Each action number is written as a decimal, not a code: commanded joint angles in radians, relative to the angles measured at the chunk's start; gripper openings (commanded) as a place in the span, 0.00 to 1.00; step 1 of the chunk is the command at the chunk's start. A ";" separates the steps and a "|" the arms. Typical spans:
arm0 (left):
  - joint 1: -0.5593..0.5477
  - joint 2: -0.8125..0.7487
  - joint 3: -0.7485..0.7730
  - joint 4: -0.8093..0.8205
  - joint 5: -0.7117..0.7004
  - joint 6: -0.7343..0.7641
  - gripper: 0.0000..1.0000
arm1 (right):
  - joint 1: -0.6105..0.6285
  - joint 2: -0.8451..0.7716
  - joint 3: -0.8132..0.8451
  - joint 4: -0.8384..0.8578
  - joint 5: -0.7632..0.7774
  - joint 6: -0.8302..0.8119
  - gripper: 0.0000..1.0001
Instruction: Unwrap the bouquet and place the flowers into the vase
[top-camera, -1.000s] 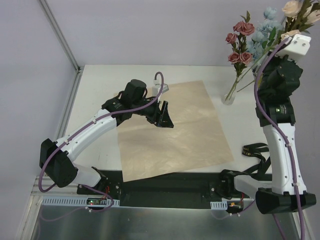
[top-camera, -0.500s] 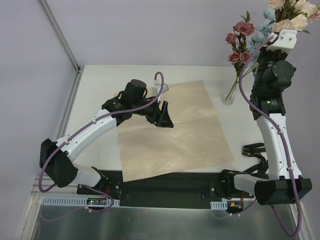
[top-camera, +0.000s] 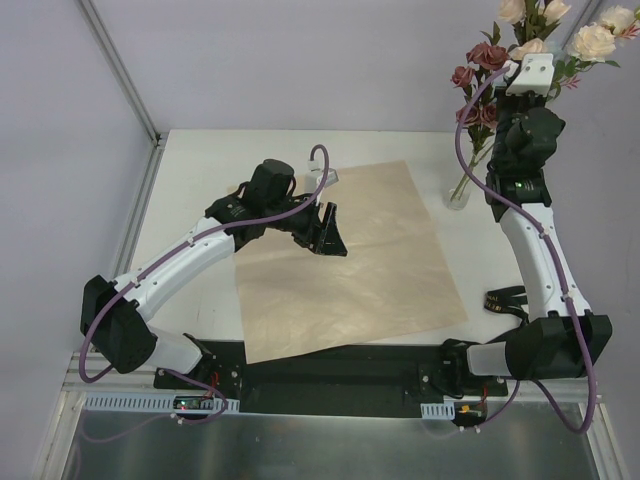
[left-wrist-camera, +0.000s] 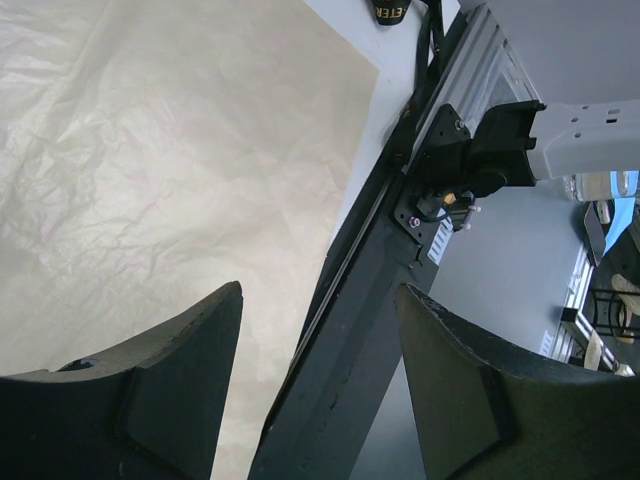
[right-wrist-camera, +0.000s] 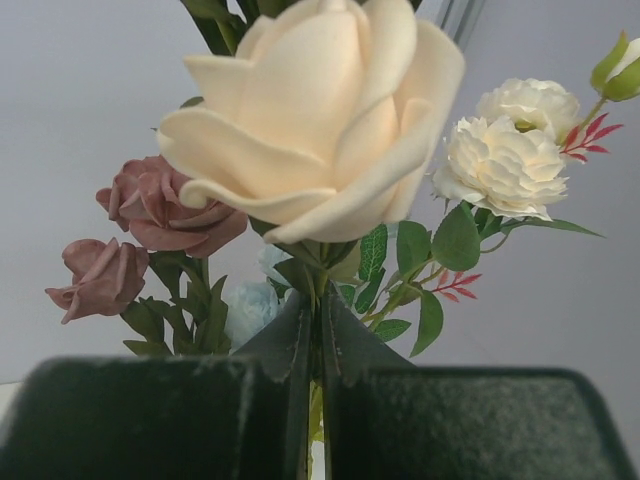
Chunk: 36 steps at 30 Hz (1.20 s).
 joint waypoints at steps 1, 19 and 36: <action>-0.001 0.001 0.021 0.003 -0.010 0.031 0.61 | -0.006 0.000 0.046 0.095 -0.026 -0.010 0.00; 0.000 -0.007 0.021 0.003 -0.007 0.030 0.61 | -0.006 0.030 0.086 0.101 -0.061 -0.044 0.00; -0.001 0.006 0.019 0.003 -0.005 0.031 0.61 | -0.007 0.064 -0.078 0.205 -0.072 -0.035 0.01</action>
